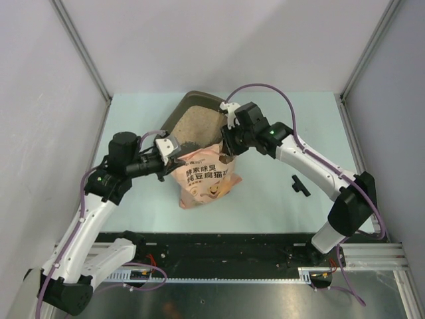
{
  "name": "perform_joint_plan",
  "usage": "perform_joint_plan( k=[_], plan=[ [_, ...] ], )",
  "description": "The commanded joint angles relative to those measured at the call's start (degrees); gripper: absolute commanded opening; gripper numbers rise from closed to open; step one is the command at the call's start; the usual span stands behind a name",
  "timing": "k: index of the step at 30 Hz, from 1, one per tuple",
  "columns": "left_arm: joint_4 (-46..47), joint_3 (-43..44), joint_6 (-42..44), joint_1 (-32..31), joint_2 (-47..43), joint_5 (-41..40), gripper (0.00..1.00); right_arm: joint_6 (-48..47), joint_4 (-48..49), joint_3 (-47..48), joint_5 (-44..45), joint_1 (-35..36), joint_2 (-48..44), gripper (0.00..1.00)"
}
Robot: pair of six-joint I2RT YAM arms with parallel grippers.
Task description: Fill the litter box with clean litter
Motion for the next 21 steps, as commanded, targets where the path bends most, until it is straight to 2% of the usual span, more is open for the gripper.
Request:
perform_joint_plan(
  k=[1, 8, 9, 16, 21],
  plan=[
    [6.99, 2.30, -0.52, -0.62, -1.78, 6.01, 0.00, 4.56, -0.83, -6.29, -5.83, -0.61, 1.14, 0.00],
    [9.63, -1.93, -1.48, -0.71, -4.51, 4.87, 0.00, 9.22, 3.47, -6.56, -21.64, -4.64, 4.30, 0.00],
    [9.63, -2.54, -1.31, -0.71, -4.95, 4.52, 0.00, 10.96, 4.88, -6.38, -27.50, -5.17, 5.00, 0.00],
    [9.63, -2.54, 0.01, -0.71, -5.65, 3.29, 0.00, 17.56, 11.30, -4.98, -38.53, -8.95, 7.11, 0.00],
    [9.63, -3.77, 2.12, -0.71, -5.83, 1.01, 0.00, 21.18, 13.77, -4.01, -43.89, -15.01, 7.64, 0.00]
  ],
)
